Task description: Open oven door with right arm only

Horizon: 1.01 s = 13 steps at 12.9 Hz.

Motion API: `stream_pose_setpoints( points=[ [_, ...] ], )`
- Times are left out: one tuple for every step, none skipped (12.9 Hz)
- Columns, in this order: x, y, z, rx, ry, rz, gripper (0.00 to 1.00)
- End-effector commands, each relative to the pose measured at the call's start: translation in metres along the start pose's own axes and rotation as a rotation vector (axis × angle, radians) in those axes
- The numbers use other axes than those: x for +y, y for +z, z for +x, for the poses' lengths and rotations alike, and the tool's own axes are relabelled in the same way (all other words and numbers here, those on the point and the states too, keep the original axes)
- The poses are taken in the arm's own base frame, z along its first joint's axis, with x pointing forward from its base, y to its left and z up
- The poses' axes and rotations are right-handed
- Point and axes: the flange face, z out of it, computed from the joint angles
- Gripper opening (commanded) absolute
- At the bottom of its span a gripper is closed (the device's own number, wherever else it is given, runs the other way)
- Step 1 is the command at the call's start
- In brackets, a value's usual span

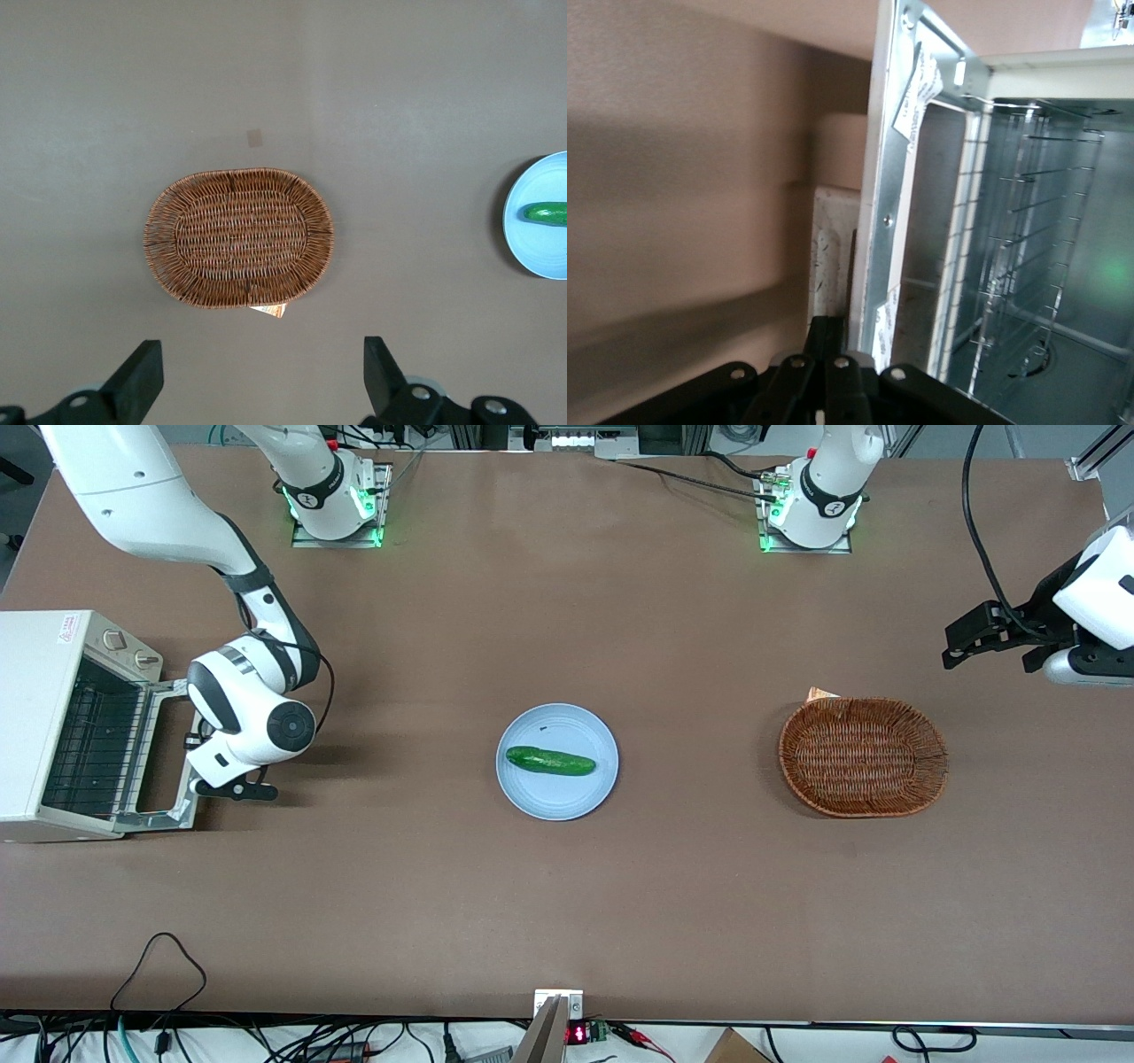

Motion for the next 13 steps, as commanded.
stream_pose_setpoints(
  points=[
    [-0.004,0.011,0.011,-0.008,-0.008,0.007,0.01],
    [-0.008,0.011,0.011,-0.014,-0.007,0.015,0.01],
    [-0.009,0.008,0.013,-0.018,0.004,0.034,0.01],
    [-0.016,0.004,0.016,-0.019,0.006,0.047,0.01],
    [-0.021,0.002,0.017,-0.021,0.007,0.057,0.01],
    [-0.022,0.001,0.018,-0.027,0.015,0.068,0.01],
    [-0.022,0.000,0.018,-0.030,0.016,0.071,0.01],
    [-0.021,0.000,0.018,-0.030,0.017,0.072,0.01],
    [-0.022,0.000,0.018,-0.037,0.021,0.080,0.01],
    [-0.020,-0.003,0.020,-0.044,0.036,0.097,0.01],
    [-0.019,-0.012,0.023,-0.051,0.054,0.118,0.01],
    [-0.017,-0.018,0.023,-0.062,0.071,0.141,0.02],
    [-0.011,-0.025,0.023,-0.071,0.062,0.169,0.09]
  ],
)
